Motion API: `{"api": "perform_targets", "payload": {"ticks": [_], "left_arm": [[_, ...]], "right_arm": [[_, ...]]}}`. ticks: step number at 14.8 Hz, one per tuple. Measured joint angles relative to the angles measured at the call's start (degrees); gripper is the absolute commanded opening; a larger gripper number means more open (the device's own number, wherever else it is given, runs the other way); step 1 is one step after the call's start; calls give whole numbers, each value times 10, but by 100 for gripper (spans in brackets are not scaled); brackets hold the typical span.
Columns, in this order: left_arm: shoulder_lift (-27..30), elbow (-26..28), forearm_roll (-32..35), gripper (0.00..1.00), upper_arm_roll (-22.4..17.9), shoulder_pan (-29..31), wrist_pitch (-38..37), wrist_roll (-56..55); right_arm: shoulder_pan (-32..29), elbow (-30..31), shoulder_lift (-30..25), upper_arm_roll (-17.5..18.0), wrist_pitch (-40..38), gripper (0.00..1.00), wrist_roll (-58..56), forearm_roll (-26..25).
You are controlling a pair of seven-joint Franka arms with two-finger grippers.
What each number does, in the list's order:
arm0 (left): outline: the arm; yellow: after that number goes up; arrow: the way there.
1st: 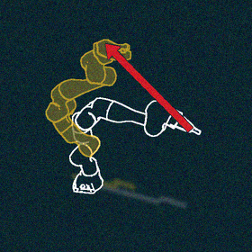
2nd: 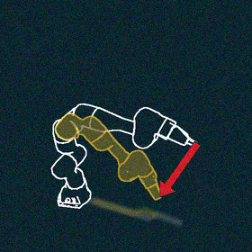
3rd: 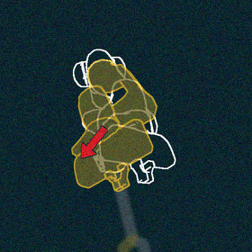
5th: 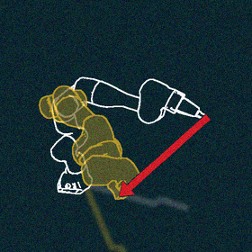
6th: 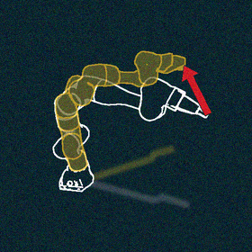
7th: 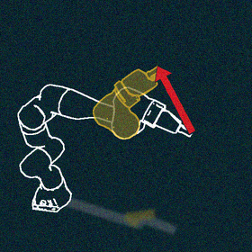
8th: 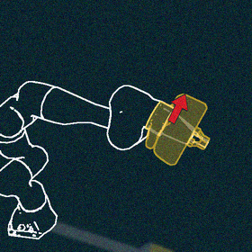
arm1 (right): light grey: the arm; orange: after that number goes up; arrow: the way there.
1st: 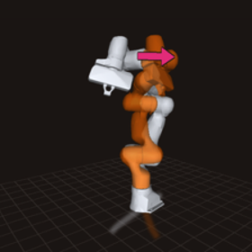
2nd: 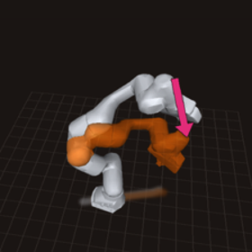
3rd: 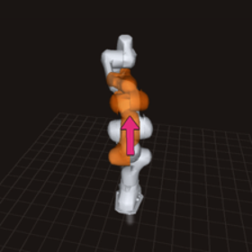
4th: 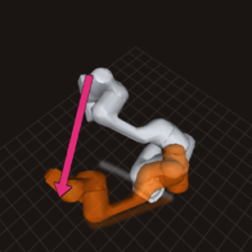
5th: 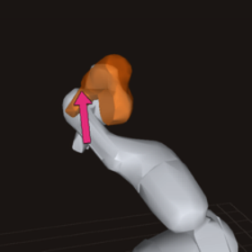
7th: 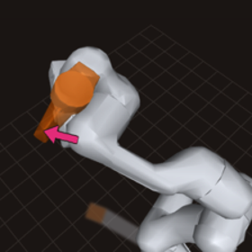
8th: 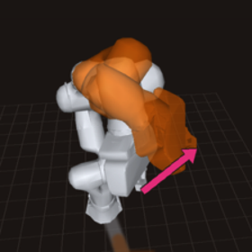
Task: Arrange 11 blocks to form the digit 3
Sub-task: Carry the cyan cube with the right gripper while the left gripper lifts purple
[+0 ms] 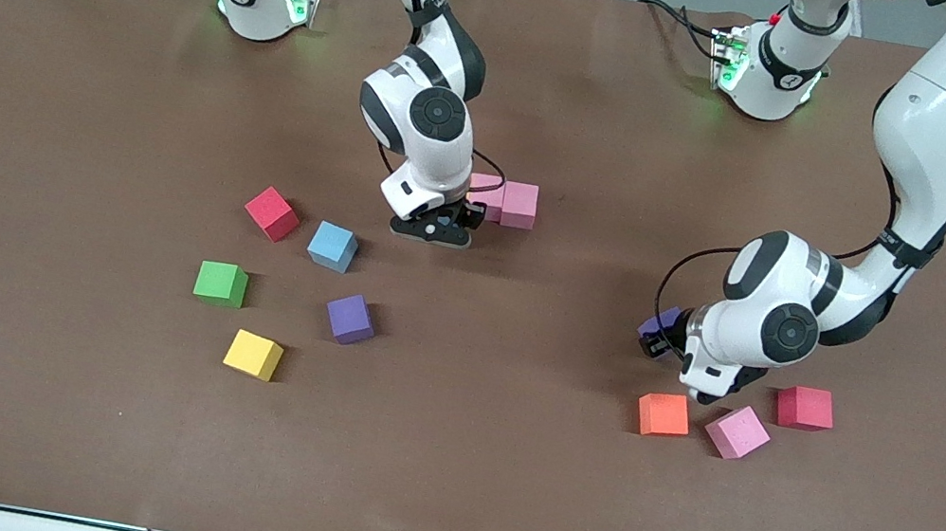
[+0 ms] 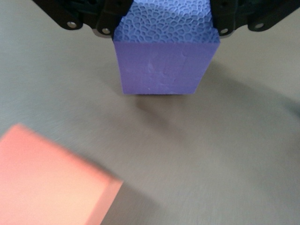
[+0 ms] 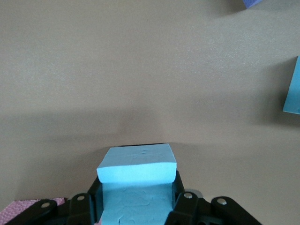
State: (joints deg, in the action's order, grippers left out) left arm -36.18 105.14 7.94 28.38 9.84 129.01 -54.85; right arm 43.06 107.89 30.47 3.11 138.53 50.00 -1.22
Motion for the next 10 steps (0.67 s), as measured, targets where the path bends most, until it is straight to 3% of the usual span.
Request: {"api": "perform_targets", "payload": {"ticks": [10], "left_arm": [[43,-86,0,0,16,2,-96,-1]], "right_arm": [[7,2,9,0,7,1,0,0]]}}
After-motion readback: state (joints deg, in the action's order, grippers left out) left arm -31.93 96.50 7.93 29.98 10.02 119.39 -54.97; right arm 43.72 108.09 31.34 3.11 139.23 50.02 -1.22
